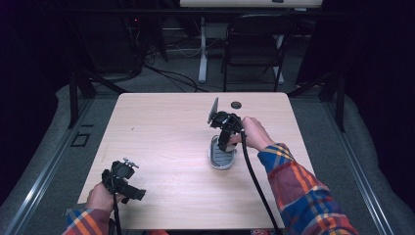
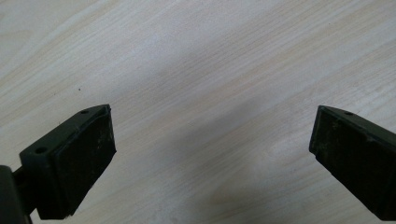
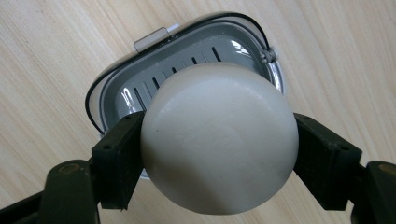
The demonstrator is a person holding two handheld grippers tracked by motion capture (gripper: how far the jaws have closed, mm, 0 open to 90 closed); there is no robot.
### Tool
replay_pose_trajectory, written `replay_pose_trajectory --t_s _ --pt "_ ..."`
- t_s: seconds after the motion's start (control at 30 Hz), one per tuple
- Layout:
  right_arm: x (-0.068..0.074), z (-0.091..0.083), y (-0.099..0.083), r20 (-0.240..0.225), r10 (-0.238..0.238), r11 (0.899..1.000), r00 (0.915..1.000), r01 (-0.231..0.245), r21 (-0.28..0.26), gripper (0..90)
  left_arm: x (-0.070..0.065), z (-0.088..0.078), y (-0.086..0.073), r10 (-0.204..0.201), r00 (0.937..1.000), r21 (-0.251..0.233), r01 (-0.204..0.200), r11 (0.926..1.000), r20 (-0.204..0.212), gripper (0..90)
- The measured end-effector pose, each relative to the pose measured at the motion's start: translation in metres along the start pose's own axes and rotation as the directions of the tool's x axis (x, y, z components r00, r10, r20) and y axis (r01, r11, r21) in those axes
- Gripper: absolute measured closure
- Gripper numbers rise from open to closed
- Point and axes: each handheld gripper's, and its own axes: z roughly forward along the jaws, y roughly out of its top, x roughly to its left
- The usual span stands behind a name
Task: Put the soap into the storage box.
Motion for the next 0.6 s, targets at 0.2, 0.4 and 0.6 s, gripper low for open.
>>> replay_pose_trajectory --t_s 0.2,0.4,0.6 --pt "0.005 0.004 0.006 -0.008 -0.01 1.0 0.9999 0.01 0.006 24.1 0.0 0.0 0.0 0.0 1.0 -0.001 0.0 1.0 0.001 0.0" --pt "0.009 0.007 0.01 -0.013 -0.022 1.0 0.9997 0.022 0.01 24.1 0.0 0.0 0.0 0.0 1.0 -0.002 0.0 1.0 0.0 0.0" --pt "0.009 0.014 0.011 -0.026 -0.021 1.0 0.9995 0.021 0.017 24.1 0.0 0.0 0.0 0.001 1.0 0.0 -0.001 1.0 0.0 0.0"
